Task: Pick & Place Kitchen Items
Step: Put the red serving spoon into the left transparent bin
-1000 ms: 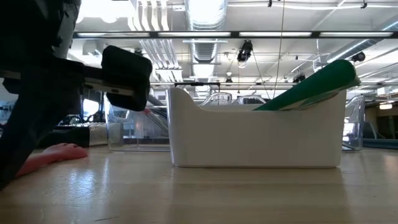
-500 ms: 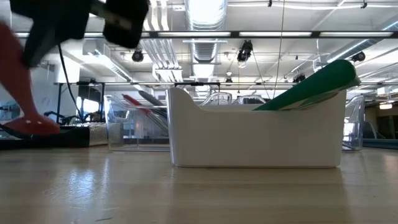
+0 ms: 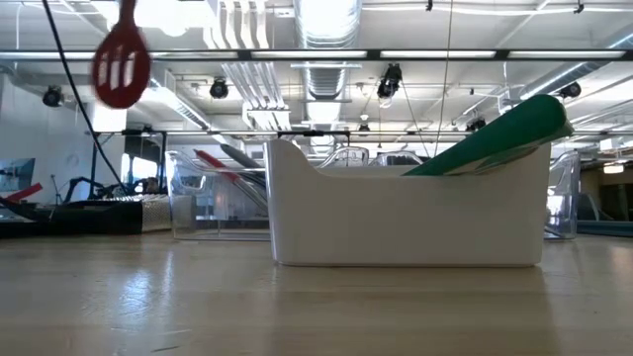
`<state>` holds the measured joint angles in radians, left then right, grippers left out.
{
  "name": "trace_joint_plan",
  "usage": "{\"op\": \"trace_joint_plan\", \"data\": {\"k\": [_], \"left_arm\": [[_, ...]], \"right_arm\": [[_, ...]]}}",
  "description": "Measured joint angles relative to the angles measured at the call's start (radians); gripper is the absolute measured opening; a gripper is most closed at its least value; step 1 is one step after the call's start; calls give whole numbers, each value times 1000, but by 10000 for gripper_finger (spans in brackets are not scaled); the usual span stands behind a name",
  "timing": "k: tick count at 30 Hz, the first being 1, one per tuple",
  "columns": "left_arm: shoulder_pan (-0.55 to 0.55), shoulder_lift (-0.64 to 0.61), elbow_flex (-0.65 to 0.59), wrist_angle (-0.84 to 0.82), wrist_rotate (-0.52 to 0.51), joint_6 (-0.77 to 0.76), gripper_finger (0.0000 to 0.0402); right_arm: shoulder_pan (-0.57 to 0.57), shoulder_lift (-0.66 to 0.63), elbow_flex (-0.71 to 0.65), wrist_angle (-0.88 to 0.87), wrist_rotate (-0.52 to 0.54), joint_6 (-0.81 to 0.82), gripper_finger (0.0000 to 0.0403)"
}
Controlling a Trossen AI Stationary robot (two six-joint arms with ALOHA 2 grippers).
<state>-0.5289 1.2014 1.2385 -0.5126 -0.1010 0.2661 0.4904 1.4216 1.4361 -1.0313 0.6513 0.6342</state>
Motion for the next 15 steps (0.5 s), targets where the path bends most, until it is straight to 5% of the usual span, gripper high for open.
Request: {"op": "trace_joint_plan", "data": {"k": [9,15], "left_arm": [[11,-129,-9,281,-57,269,98],[141,-162,-72,436,5,352,98]], "right_arm": [[0,0,0,1,0,1,80],[0,0,0,3,0,2,90]]}}
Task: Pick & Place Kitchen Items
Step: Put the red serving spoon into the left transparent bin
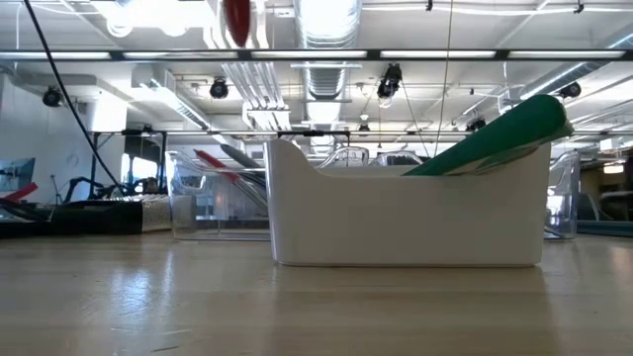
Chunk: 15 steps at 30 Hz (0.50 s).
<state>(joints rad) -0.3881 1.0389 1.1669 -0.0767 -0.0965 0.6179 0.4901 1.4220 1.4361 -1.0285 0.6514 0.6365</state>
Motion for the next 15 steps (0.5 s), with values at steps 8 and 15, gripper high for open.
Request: {"op": "trace_joint_plan", "data": {"k": [8,15], "left_arm": [[371,-45,-218,430,477,-233,98],[684,-23,-474,910,615,-529,98]], "right_arm": [[1,0,0,3,-2,0,82],[1,0,0,8,-2,-3,72]]}}
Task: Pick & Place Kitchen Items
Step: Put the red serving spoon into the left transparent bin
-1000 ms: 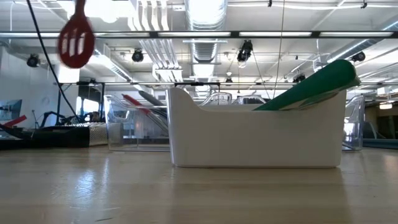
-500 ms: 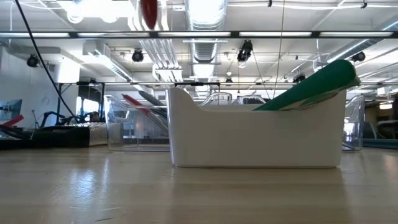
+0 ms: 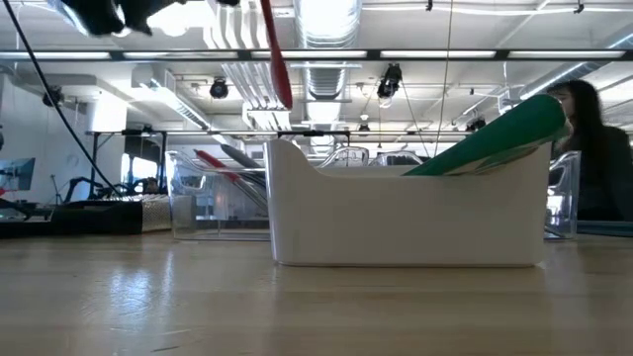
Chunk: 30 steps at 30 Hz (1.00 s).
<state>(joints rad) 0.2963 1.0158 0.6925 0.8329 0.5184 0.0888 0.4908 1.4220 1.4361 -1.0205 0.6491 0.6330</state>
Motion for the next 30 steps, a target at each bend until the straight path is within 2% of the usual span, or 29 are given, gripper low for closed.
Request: {"op": "trace_joint_plan", "data": {"k": [3,6,12,16,20,30], "left_arm": [[98,34,-99,229,33,-146,98],[162,85,-176,368,25,-289,98],[172,201,-264,546,-159,-421,98],[161,278,-276,702,-352,-551,98],[141,339,-279,719,-538,-662,98],[30,393,-324,723,-746,-711,98]], "right_arm": [[0,0,0,2,0,-4,74],[-1,0,0,5,4,-7,80],[-1,0,0,7,8,-12,90],[-1,0,0,7,15,-15,90],[-1,0,0,8,16,-16,83],[0,0,-5,9,2,1,68]]}}
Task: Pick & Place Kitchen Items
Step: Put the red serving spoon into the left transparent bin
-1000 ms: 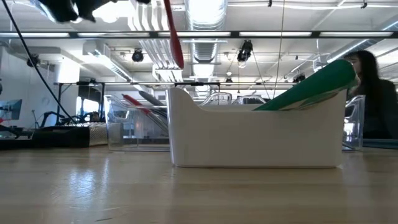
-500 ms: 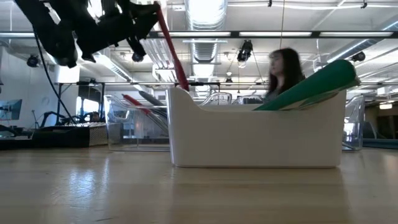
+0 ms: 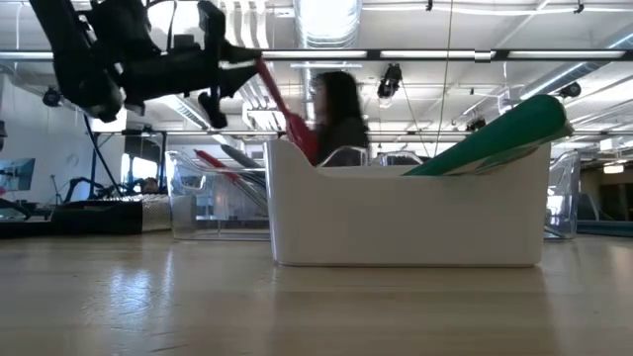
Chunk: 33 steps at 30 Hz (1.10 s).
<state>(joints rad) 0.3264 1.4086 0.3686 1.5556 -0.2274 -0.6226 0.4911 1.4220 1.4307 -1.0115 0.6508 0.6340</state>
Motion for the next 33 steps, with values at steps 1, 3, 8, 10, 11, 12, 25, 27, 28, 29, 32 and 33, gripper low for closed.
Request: {"op": "trace_joint_plan", "data": {"k": [1,3,8,10,11,12,25,27,28,29,32,33], "left_arm": [[-9,0,-17,-1,-27,0,98],[-28,-1,-53,-2,-101,9,98],[-70,0,-114,3,-231,63,98],[-85,0,-122,8,-261,81,98],[-90,0,-122,7,-272,95,98],[-95,0,-122,7,-284,115,97],[-102,-1,-119,-53,-246,179,104],[-102,0,-121,-85,-225,197,132],[-101,3,-125,-104,-215,203,148],[-101,5,-126,-127,-201,205,163],[-101,0,-128,-158,-169,201,192],[-101,0,-132,-182,-158,199,196]], "right_arm": [[0,0,-1,0,-3,8,69],[0,0,-6,0,-8,20,71],[0,0,-17,1,-9,26,80],[0,0,-23,2,-9,27,84],[0,0,-26,2,-9,27,85],[0,0,-28,2,-9,27,86],[0,0,-40,7,-8,29,75],[0,0,-42,7,-8,29,72],[0,0,-42,6,-8,29,70],[0,0,-42,7,-8,30,69],[0,0,-42,6,-9,49,68],[0,0,-42,6,-13,53,69]]}}
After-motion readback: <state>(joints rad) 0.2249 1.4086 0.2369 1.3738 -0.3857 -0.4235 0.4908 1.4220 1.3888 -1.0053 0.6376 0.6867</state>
